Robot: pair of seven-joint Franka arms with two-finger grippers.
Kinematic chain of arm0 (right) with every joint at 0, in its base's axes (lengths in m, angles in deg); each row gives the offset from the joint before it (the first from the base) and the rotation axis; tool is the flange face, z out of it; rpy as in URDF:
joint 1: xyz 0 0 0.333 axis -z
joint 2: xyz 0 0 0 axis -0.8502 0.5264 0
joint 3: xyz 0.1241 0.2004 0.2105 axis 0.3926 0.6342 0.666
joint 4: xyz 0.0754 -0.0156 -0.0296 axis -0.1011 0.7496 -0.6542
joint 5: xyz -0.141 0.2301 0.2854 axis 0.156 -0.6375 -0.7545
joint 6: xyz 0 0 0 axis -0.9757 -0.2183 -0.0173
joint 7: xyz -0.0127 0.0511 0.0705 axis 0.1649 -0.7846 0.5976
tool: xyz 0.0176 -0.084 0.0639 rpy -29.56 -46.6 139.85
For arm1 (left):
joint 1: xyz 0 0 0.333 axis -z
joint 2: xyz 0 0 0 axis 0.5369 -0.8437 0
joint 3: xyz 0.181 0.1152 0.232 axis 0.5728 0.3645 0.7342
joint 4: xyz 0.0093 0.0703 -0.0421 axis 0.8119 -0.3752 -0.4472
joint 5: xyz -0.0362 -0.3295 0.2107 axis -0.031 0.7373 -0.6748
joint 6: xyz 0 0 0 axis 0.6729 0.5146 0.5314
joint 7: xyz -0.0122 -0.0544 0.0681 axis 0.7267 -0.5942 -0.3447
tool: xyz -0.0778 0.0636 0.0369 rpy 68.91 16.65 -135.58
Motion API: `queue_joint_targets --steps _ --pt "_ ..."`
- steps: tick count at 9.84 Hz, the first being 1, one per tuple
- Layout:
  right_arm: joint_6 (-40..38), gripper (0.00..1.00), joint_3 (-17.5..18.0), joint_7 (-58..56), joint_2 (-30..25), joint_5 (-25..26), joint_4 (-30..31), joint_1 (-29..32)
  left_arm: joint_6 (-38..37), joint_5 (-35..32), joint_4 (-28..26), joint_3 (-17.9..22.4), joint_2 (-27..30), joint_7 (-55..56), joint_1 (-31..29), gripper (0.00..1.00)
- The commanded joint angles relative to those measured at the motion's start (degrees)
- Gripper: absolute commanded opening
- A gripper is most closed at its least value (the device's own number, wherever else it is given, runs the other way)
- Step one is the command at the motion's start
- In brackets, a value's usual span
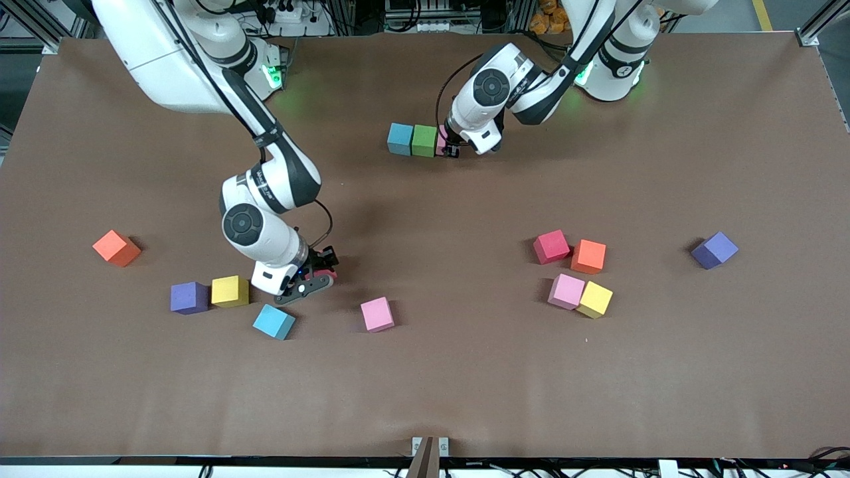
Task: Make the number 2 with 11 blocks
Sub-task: 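Grasp the magenta cube with the right gripper while the left gripper withdraws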
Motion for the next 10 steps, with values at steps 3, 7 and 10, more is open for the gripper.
queue_joint_targets --steps 3,7,10 --pt "-0.2 0.18 4.0 8.7 -1.5 -1.1 0.6 -0.4 1.1 -0.5 0.7 0.0 -1.4 0.9 0.4 0.0" --pt "-0.1 0.18 4.2 16.0 -2.5 -1.1 0.9 -3.9 1.8 -0.5 0.7 0.0 -1.9 1.0 0.9 0.0" --pt "-0.1 0.18 4.2 23.5 -2.8 -1.1 0.8 -7.0 2.0 -0.5 0.9 0.1 -2.6 0.9 0.9 0.0"
